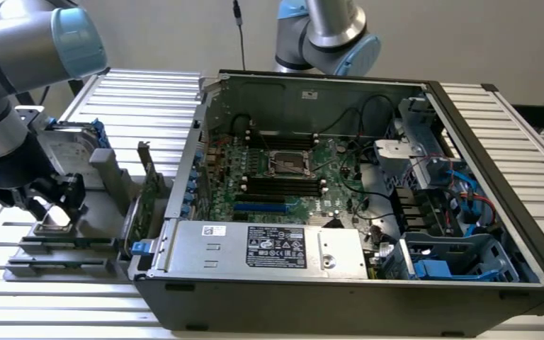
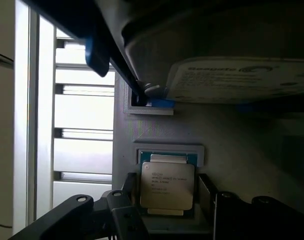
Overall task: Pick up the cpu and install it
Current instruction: 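Pick up the cpu and move it towards the insertion slot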
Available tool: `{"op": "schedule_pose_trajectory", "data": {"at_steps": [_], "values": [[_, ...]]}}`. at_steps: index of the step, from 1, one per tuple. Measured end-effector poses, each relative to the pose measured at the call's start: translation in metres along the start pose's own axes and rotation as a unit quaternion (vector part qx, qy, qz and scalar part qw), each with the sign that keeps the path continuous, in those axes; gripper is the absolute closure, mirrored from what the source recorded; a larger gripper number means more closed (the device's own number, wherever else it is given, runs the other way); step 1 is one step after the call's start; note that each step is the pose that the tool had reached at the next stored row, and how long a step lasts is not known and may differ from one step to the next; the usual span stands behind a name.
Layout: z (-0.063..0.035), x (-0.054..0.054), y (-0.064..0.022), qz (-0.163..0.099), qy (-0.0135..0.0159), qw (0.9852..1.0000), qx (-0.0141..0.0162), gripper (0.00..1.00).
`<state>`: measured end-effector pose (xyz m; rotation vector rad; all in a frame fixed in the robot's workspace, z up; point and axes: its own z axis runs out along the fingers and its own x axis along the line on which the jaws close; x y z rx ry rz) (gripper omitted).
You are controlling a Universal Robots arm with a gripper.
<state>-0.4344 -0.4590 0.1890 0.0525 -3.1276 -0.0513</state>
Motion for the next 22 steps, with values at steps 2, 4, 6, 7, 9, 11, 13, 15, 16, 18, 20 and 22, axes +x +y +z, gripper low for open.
{"op": "schedule_pose_trajectory", "data": {"at_steps": [2, 4, 6, 7, 9, 11, 13, 15, 16, 18, 20, 22], "values": [[0.0, -0.0003, 0.0, 0.0, 0.0001, 1.0, 0.0001, 0.4], [0.0, -0.0004, 0.0, 0.0, 0.0002, 1.0, 0.0002, 0.4], [0.0001, -0.0005, 0.0, -0.001, 0.0003, 1.0, 0.0003, 0.4], [0.0003, -0.0005, 0.0, -0.001, 0.0004, 1.0, 0.0003, 0.4], [0.0009, -0.0005, 0.0, -0.001, 0.0003, 1.0, 0.0003, 0.4], [0.0014, -0.0005, -0.0001, -0.001, 0.0005, 1.0, 0.0003, 0.4], [0.0014, -0.0004, -0.0001, -0.001, 0.0008, 1.0, 0.0005, 0.42], [0.0017, -0.0004, -0.0001, -0.001, 0.0008, 1.0, 0.0006, 0.46], [0.0018, -0.0004, -0.0001, -0.001, 0.0008, 1.0, 0.0005, 0.46], [0.0019, -0.0005, -0.0001, -0.001, 0.0008, 1.0, 0.0005, 0.46], [0.002, -0.0005, -0.0001, -0.001, 0.001, 1.0, 0.0005, 0.46], [0.002, -0.0005, -0.0001, -0.001, 0.001, 1.0, 0.0006, 0.46]]}}
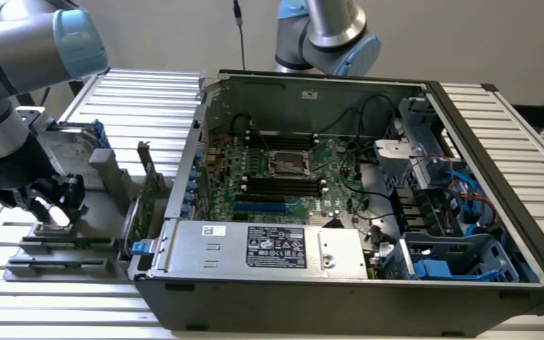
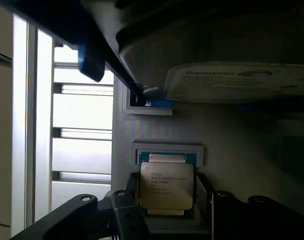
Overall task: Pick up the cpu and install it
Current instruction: 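Pick up the cpu and move it towards the insertion slot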
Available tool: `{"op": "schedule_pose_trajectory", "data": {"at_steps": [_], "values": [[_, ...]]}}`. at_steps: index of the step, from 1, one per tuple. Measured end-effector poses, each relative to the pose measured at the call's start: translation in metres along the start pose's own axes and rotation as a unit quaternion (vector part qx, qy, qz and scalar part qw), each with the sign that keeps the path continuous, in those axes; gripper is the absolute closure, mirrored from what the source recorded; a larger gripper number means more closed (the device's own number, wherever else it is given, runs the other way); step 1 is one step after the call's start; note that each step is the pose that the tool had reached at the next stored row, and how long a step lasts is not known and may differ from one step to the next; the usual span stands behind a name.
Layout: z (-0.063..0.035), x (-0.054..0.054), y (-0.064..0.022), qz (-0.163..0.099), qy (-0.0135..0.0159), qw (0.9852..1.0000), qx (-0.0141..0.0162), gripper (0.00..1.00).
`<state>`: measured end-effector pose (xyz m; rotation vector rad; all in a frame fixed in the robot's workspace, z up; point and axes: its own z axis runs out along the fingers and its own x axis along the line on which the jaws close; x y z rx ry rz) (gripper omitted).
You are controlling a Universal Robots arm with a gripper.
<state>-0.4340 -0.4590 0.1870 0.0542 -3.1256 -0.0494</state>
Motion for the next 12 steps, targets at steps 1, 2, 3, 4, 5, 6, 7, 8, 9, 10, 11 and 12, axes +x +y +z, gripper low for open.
{"op": "schedule_pose_trajectory", "data": {"at_steps": [1, 2, 3, 4, 5, 6, 7, 8, 9, 10, 11, 12], "values": [[0.0, 0.0, 0.0, 0.0, -0.0001, 1.0, 0.0, 0.46], [0.0001, 0.0, 0.0, 0.0, -0.0001, 1.0, 0.0, 0.46], [0.0001, 0.0, 0.0, 0.0, -0.0001, 1.0, 0.0001, 0.46], [0.0002, 0.0, 0.0, 0.0, -0.0001, 1.0, 0.0, 0.46], [0.0005, -0.0001, 0.0, 0.0, -0.0004, 1.0, -0.0002, 0.44], [0.0004, -0.0001, 0.0, 0.0, -0.0003, 1.0, -0.0001, 0.44], [0.0004, -0.0001, 0.0, 0.0, -0.0002, 1.0, -0.0001, 0.44], [0.0002, -0.0001, 0.0, 0.0, 0.0, 1.0, 0.0, 0.38], [0.0001, 0.0, 0.0, 0.0, 0.0002, 1.0, 0.0, 0.38], [0.0001, 0.0, 0.0, 0.0, 0.0003, 1.0, 0.0, 0.38], [0.0001, 0.0, 0.0, 0.0, 0.0004, 1.0, 0.0, 0.38], [0.0, 0.0001, 0.0, 0.0, 0.0007, 1.0, 0.0001, 0.38]]}}
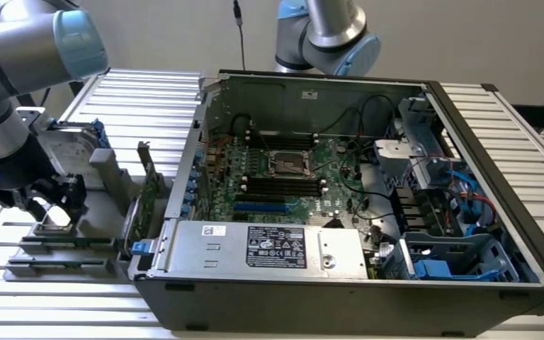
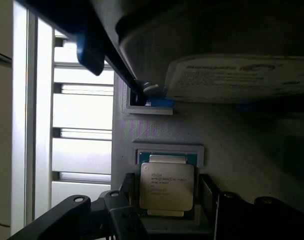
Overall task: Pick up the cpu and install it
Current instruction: 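Pick up the cpu and move it towards the insertion slot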
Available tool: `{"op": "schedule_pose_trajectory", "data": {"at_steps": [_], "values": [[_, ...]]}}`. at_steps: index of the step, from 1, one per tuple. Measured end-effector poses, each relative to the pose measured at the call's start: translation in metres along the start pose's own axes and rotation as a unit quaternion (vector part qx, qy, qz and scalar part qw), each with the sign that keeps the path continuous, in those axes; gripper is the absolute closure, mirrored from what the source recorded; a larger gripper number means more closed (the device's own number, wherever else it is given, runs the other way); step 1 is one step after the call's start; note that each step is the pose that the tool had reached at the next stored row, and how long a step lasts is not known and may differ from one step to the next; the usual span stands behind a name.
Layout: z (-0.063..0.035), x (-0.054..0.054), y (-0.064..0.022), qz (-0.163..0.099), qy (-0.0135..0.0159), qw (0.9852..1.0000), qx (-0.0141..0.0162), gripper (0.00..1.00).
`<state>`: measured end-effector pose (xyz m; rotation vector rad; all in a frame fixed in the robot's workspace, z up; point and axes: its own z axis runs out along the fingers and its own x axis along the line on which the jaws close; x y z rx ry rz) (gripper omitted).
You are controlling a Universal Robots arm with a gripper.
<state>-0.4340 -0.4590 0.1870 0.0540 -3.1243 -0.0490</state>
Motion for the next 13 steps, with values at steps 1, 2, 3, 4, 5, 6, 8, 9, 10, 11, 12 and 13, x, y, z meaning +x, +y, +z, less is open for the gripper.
{"op": "schedule_pose_trajectory", "data": {"at_steps": [1, 2, 3, 4, 5, 6, 8, 9, 10, 11, 12, 13], "values": [[0.0, 0.0, 0.0, 0.0, 0.0001, 1.0, 0.0, 0.38], [0.0001, 0.0, 0.0, 0.0, 0.0001, 1.0, 0.0, 0.38], [0.0003, -0.0001, 0.0, 0.0, 0.0, 1.0, 0.0, 0.38], [0.0005, 0.0, 0.0, 0.0, 0.0, 1.0, 0.0, 0.38], [0.0006, -0.0001, 0.0, 0.0, 0.0001, 1.0, 0.0, 0.38], [0.0009, -0.0001, 0.0, 0.0, 0.0, 1.0, 0.0, 0.38], [0.0011, -0.0001, 0.0, 0.0, 0.0001, 1.0, 0.0, 0.38], [0.0013, -0.0001, 0.0, 0.0, 0.0, 1.0, 0.0001, 0.38], [0.0015, -0.0001, 0.0, 0.0, 0.0, 1.0, 0.0001, 0.38], [0.0016, -0.0001, 0.0, 0.0, 0.0, 1.0, 0.0001, 0.38], [0.0016, -0.0001, 0.0, 0.0, 0.0002, 1.0, 0.0002, 0.4], [0.0017, -0.0001, 0.0, 0.0, 0.0002, 1.0, 0.0002, 0.45]]}}
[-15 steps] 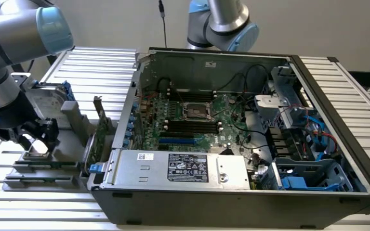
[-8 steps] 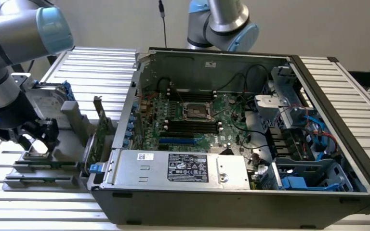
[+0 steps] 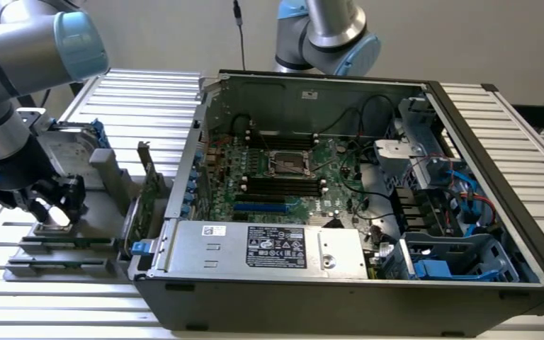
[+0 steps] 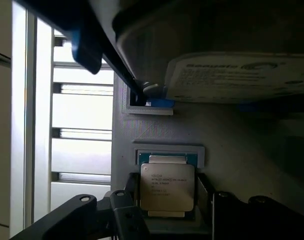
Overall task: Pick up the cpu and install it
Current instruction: 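Pick up the cpu and move it towards the insertion slot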
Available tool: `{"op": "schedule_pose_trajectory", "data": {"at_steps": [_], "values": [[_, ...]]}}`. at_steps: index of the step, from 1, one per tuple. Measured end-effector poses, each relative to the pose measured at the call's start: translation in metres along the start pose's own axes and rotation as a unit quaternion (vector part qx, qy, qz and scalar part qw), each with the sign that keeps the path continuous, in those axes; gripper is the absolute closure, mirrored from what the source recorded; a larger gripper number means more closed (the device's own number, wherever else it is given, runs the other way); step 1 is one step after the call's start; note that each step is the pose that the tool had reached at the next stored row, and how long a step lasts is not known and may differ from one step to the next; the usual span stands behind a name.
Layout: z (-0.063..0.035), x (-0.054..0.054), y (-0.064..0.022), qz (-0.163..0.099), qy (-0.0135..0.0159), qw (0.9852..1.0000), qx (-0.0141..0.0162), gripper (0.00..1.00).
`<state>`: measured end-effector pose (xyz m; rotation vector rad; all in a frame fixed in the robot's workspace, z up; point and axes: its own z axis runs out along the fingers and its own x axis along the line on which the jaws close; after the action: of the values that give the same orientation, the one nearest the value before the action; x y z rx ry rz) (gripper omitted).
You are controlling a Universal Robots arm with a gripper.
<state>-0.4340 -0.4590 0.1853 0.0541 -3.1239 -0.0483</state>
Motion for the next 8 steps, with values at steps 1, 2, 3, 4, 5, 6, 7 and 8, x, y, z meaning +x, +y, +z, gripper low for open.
{"op": "schedule_pose_trajectory", "data": {"at_steps": [1, 2, 3, 4, 5, 6, 7, 8], "values": [[0.0001, 0.0, 0.0, 0.0, 0.0, 1.0, 0.0, 0.45], [0.0002, 0.0, 0.0, 0.0, -0.0001, 1.0, 0.0, 0.45], [0.0003, 0.0, 0.0, 0.0, -0.0001, 1.0, 0.0, 0.45], [0.0004, 0.0, 0.0, 0.0, -0.0001, 1.0, 0.0, 0.45], [0.0003, 0.0, 0.0, 0.0, 0.0, 1.0, 0.0, 0.45], [0.0004, 0.0, 0.0, 0.0, 0.0001, 1.0, 0.0, 0.45], [0.0004, 0.0, 0.0, 0.0, 0.0002, 1.0, -0.0001, 0.45], [0.0004, 0.0, 0.0, 0.0, 0.0004, 1.0, -0.0001, 0.45]]}}
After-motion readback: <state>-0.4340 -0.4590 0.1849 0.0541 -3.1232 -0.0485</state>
